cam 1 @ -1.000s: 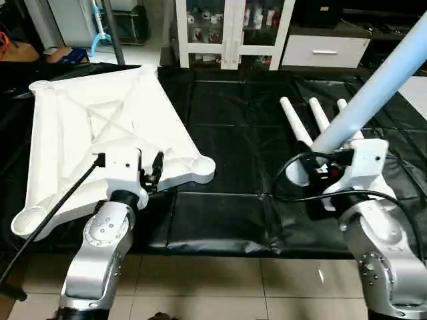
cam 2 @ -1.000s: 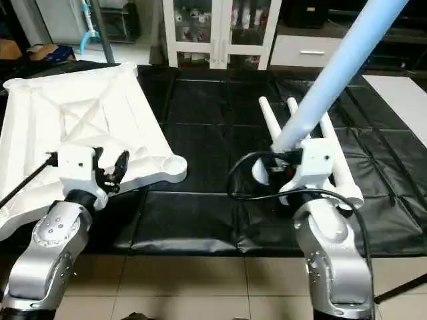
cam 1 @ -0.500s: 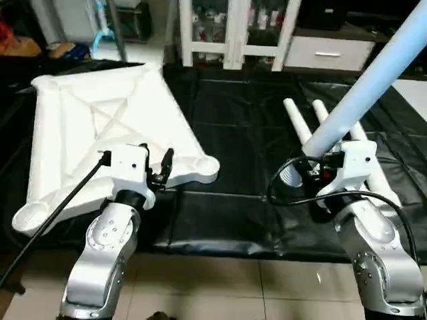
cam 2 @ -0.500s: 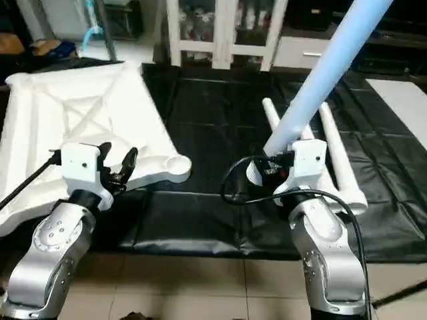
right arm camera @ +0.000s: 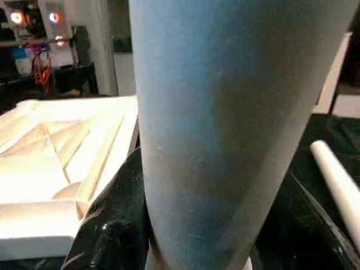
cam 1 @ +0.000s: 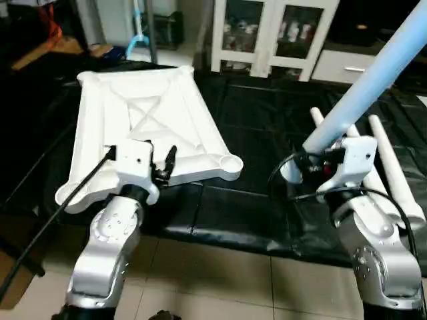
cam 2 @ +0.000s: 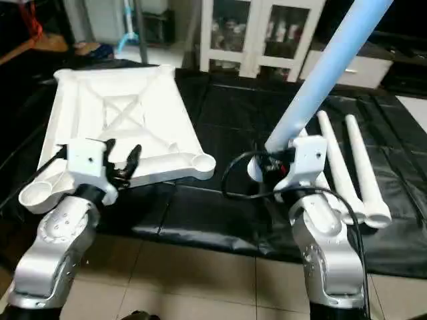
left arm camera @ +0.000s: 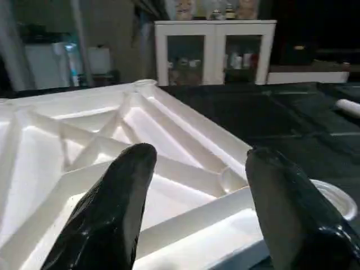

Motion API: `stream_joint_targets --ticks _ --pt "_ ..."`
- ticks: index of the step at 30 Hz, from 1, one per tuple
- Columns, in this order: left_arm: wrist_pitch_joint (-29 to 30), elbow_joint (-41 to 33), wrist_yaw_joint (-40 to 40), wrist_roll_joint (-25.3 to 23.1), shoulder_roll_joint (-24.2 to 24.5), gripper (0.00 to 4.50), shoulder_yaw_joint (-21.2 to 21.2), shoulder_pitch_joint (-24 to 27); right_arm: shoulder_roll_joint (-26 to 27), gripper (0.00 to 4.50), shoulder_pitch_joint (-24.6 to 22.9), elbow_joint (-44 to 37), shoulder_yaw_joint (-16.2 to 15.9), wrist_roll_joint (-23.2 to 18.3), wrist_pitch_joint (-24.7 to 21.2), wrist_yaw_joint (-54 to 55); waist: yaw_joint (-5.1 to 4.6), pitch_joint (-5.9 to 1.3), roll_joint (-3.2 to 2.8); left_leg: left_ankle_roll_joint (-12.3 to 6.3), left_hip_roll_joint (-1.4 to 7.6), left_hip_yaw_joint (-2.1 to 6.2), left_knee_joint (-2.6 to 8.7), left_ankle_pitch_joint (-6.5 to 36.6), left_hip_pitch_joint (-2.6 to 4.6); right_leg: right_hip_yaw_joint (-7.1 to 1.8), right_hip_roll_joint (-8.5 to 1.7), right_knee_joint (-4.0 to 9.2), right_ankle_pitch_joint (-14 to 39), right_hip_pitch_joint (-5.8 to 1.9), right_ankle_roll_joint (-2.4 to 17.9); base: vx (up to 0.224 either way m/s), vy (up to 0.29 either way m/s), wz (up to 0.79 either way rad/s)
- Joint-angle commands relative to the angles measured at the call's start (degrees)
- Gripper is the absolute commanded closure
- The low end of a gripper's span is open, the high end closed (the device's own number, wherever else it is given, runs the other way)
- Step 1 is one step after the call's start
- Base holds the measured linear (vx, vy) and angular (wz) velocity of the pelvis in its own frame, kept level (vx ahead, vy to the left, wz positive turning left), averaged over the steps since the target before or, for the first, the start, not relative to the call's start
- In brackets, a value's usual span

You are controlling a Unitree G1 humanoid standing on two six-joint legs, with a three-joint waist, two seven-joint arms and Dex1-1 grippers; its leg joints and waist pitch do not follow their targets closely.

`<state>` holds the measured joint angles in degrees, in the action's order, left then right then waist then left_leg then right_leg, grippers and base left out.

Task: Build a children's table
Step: Pick table leg

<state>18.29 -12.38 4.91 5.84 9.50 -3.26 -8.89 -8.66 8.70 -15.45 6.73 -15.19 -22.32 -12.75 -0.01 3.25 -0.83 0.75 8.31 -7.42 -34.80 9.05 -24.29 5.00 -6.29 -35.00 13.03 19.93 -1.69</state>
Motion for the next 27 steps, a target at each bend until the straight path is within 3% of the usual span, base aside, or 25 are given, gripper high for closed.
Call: stream_joint_targets --ticks 1,3,4,5,6,7,8,9,11,12,13,14,15,16,17,18,19,20,21,22,23,24,25,26,27 --pt "0.08 0.65 0.78 -0.01 -0.12 1.57 -0.31 -1.01 -0.06 2.63 0.81 0.13 1.54 -0.7 0.34 0.74 -0.7 -2.77 -0.81 11.34 3.8 2.58 6.4 41.52 3.05 -2.37 -2.48 5.26 23.89 0.24 3.66 0.0 0.0 0.0" --pt "0.17 1.04 0.9 0.12 -0.05 1.57 -0.01 -1.53 -0.18 2.63 0.92 0.23 1.32 -0.62 0.05 0.79 -1.0 -2.59 -0.68 10.42 3.67 2.6 5.93 45.88 4.15 -2.25 -2.51 6.29 31.09 0.29 2.71 0.0 0.0 0.0" --pt "0.29 1.17 0.96 0.15 -0.04 1.57 0.26 -1.68 -0.42 2.63 0.57 0.21 0.82 -0.07 -0.23 0.85 -1.44 -2.29 -0.83 9.61 3.58 2.61 5.72 48.26 4.81 -1.7 -2.0 6.8 34.34 0.2 2.41 0.0 0.0 0.0" --pt "0.29 1.17 0.96 0.15 -0.04 1.57 0.26 -1.68 -0.43 2.63 0.56 0.21 0.81 -0.06 -0.23 0.85 -1.8 -2.04 -0.78 9.35 3.46 2.58 5.72 49.52 4.97 -1.22 -1.6 7.12 36.1 -0.03 2.06 0.0 0.0 0.0" --pt "0.36 1.1 0.98 0.25 -0.02 1.57 0.45 -1.67 -0.4 2.63 0.23 0.17 0.54 0.15 -0.26 0.87 -2.31 -1.5 -1.38 9.34 3.33 2.44 6.01 53.34 5.91 0.05 -0.56 7.44 37.87 -0.35 1.67 0.015 0.024 -0.19" --pt "0.37 1.08 1.02 0.29 -0.03 1.57 0.6 -1.67 -0.37 2.63 0.03 0.16 0.37 0.27 -0.26 0.88 -3.08 -1.33 -1.51 9.52 3.52 2.33 7.77 56.14 5.09 1.19 0.56 6.05 33.87 -2.47 1.95 0.015 0.024 -0.19" --pt "0.4 1.15 1.0 0.2 0.01 1.57 0.79 -1.83 -0.23 2.63 -0.11 0.19 0.21 0.31 -0.27 0.9 -2.85 -1.42 -2.15 9.56 3.74 2.04 9.19 57.53 4.59 1.28 1.1 4.23 30.21 -3.78 2.49 0.0 0.0 0.0" --pt "0.4 1.14 1.0 0.14 0.01 1.57 0.92 -1.97 -0.14 2.63 -0.16 0.19 0.14 0.37 -0.25 0.94 -2.87 -1.5 -2.12 9.22 4.19 1.49 10.79 58.75 4.79 0.77 1.42 1.97 24.16 -4.51 3.53 0.0 0.0 0.0" --pt "0.5 1.25 1.09 0.25 0.06 1.57 1.22 -2.34 0.08 2.63 -0.14 0.2 0.03 0.39 -0.24 1.06 -3.48 -0.81 -1.28 9.1 3.58 -0.37 9.57 57.48 6.6 0.99 1.28 4.89 31.8 -2.96 3.82 0.0 0.0 0.0" --pt "0.5 1.25 1.09 0.25 0.06 1.57 1.22 -2.34 0.08 2.63 -0.14 0.2 0.03 0.39 -0.24 1.06 -4.25 -0.83 -0.61 8.49 2.46 -1.17 6.38 53.09 8.44 1.75 0.24 8.19 40.64 -1.78 2.73 0.0 0.0 0.0" --pt "0.51 1.38 1.17 0.36 0.12 1.57 1.32 -2.4 0.17 2.63 -0.21 0.31 -0.01 0.46 -0.04 1.25 -4.86 -0.98 -0.58 6.71 1.53 -1.3 3.19 45.83 8.72 1.95 -1.76 10.57 49.51 -1.94 0.05 0.0 0.0 0.0" --pt "0.47 1.44 1.25 0.27 0.24 1.57 1.26 -2.39 0.27 2.63 -0.2 0.41 0.04 0.43 0.02 1.4 -5.1 -0.79 -0.46 5.94 1.39 -1.39 1.77 42.22 8.71 1.98 -2.98 11.71 53.26 -1.74 -0.79 0.0 0.0 0.0" --pt "0.46 1.45 1.29 0.23 0.25 1.57 1.24 -2.38 0.29 2.63 -0.2 0.43 0.06 0.42 0.04 1.44 -5.65 -0.71 -0.54 4.47 1.65 -1.18 0.71 36.69 7.35 2.63 -4.24 12.15 55.43 -3.28 -1.67 0.073 0.015 -0.22" --pt "0.45 1.46 1.35 0.18 0.27 1.57 1.23 -2.37 0.32 2.63 -0.19 0.47 0.08 0.4 0.06 1.49 -6.3 -0.66 -1.48 4.78 2.53 -0.73 2.41 37.47 5.43 4.39 -3.52 10.86 52.31 -5.56 -2.29 0.073 0.015 -0.22" --pt "0.47 1.51 1.43 0.17 0.28 1.57 1.25 -2.41 0.35 2.63 -0.18 0.53 0.08 0.38 0.14 1.51 -6.71 -0.6 -2.19 5.84 3.16 -0.18 4.01 41.62 5.13 4.79 -2.54 9.08 47.24 -6.32 -1.67 0.099 0.022 -0.25" --pt "0.46 1.56 1.5 0.15 0.31 1.57 1.28 -2.53 0.35 2.63 -0.15 0.53 0.06 0.37 0.12 1.51 -7.61 -0.18 -2.78 7.16 4.22 0.66 8.41 51.57 2.51 4.96 -0.06 3.08 36.1 -8.81 -0.11 0.07 0.009 -0.07" --pt "0.5 1.62 1.5 0.15 0.28 1.57 1.33 -2.61 0.32 2.63 -0.17 0.53 0.04 0.34 0.13 1.45 -6.78 -0.94 -2.96 7.1 5.44 1.14 10.66 55.67 4.72 2.9 1.1 -1.74 19.92 -8.5 2.35 0.07 0.009 -0.07" --pt "0.55 1.68 1.47 0.16 0.25 1.57 1.37 -2.67 0.28 2.63 -0.19 0.53 0.04 0.31 0.14 1.37 -7.97 -0.73 -1.77 6.33 6.09 1.95 9.85 54.91 6.3 1.54 0.29 -0.41 19.51 -6.57 2.52 0.102 -0.034 0.01" --pt "0.59 1.7 1.49 0.07 0.25 1.57 1.41 -2.7 0.24 2.63 -0.18 0.55 0.01 0.3 0.13 1.4 -7.98 -1.15 -0.86 6.34 4.88 1.98 7.47 51.9 7.3 0.59 -0.96 3.61 25.27 -5.37 3.14 0.142 -0.034 0.02" --pt "0.64 1.72 1.53 0.0 0.24 1.57 1.48 -2.72 0.21 2.63 -0.12 0.59 -0.02 0.26 0.11 1.44 -6.77 -1.47 0.7 2.51 1.37 -0.97 0.58 31.91 5.59 -2.4 -5.48 9.88 50.19 -5.53 3.64 0.142 -0.034 0.02" --pt "0.67 1.69 1.53 0.0 0.24 1.57 1.5 -2.67 0.2 2.63 -0.09 0.58 -0.02 0.21 0.07 1.42 -5.93 -2.03 0.72 -0.37 1.57 -0.68 -0.59 23.13 3.18 -3.98 -6.94 10.27 50.81 -7.67 4.04 0.169 -0.007 -0.01" --pt "0.71 1.7 1.54 0.0 0.23 1.57 1.56 -2.64 0.17 2.63 -0.02 0.62 -0.05 0.14 0.03 1.37 -4.72 -2.79 0.16 -3.25 2.0 -0.28 -1.01 13.12 1.07 -4.21 -6.83 10.01 45.7 -9.15 5.04 0.197 0.005 -0.02" --pt "0.74 1.71 1.57 -0.08 0.23 1.57 1.66 -2.62 0.01 2.63 0.06 0.69 -0.2 0.05 -0.04 1.25 -4.78 -3.09 -0.66 -4.48 2.3 -0.12 1.51 9.75 1.22 -1.91 -3.2 8.52 34.47 -8.65 6.35 0.197 0.005 -0.02" --pt "0.81 1.67 1.48 -0.12 0.23 1.57 1.78 -2.56 -0.07 2.63 0.11 0.72 -0.28 -0.21 -0.22 0.96 -4.87 -3.52 -1.45 -4.96 2.35 0.06 2.42 9.02 2.54 -0.88 -1.17 7.53 27.71 -7.96 6.96 0.188 0.012 0.1" --pt "0.81 1.67 1.48 -0.12 0.23 1.57 1.78 -2.56 -0.07 2.63 0.11 0.72 -0.28 -0.21 -0.22 0.96 -5.31 -3.75 -1.72 -6.1 2.69 0.6 3.14 10.02 4.35 -0.3 0.3 6.35 21.82 -6.66 7.78 0.257 0.003 0.18"
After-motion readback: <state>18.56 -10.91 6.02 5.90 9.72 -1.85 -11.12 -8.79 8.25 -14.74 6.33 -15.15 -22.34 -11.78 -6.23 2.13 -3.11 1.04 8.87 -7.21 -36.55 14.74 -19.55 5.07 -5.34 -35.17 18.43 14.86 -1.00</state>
